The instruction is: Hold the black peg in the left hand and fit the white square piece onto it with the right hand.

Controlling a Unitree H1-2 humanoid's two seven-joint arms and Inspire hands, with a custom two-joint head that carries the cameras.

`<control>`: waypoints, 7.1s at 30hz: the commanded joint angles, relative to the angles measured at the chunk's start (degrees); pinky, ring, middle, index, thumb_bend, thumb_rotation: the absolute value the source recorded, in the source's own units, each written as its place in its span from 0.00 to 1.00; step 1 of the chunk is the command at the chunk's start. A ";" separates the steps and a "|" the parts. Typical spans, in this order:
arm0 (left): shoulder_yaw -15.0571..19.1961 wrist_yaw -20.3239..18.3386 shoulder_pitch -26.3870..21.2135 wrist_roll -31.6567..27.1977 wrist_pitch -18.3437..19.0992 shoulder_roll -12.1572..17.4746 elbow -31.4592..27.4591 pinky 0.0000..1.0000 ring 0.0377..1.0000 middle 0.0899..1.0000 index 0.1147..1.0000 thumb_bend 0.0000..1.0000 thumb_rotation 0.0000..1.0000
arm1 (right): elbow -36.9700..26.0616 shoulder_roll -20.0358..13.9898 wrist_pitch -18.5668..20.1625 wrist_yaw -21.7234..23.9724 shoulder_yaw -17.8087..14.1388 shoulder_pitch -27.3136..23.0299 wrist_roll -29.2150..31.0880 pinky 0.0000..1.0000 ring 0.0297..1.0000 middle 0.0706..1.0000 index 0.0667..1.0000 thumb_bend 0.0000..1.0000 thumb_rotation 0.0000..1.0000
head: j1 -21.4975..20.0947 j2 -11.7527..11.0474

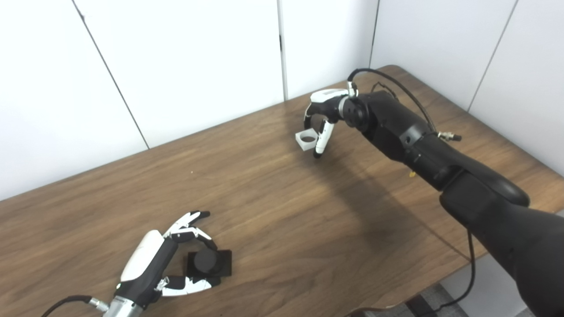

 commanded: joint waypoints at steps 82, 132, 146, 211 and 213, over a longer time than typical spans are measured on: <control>-1.78 -2.99 -0.12 3.29 5.80 -0.68 3.02 0.83 0.97 0.92 0.42 0.52 0.06 | -29.02 -6.52 -13.32 -1.05 -9.92 -0.31 6.77 0.88 0.91 0.82 0.44 0.52 0.14 | 16.58 4.52; -3.30 -1.81 -1.19 6.09 8.94 -4.00 3.24 0.86 0.98 0.93 0.42 0.52 0.07 | -53.90 0.47 -14.66 14.22 -6.46 7.94 16.65 0.88 0.87 0.79 0.44 0.52 0.14 | 29.32 7.58; -3.34 -1.75 -0.95 5.86 9.87 -4.58 2.87 0.87 0.98 0.93 0.42 0.52 0.07 | -51.68 4.11 -17.01 15.33 -3.13 7.62 14.65 0.87 0.88 0.80 0.44 0.52 0.14 | 30.11 7.78; -5.10 -1.18 0.57 5.71 12.86 -5.51 -0.81 0.87 0.97 0.93 0.42 0.52 0.07 | -40.36 10.26 -16.76 12.90 -1.05 10.35 11.80 0.88 0.89 0.81 0.44 0.52 0.14 | 32.31 9.88; -5.14 -1.27 0.48 5.77 13.02 -5.55 -0.92 0.87 0.97 0.93 0.42 0.52 0.07 | -39.78 10.14 -16.91 12.67 -1.12 10.36 11.85 0.88 0.88 0.81 0.44 0.52 0.14 | 32.34 9.97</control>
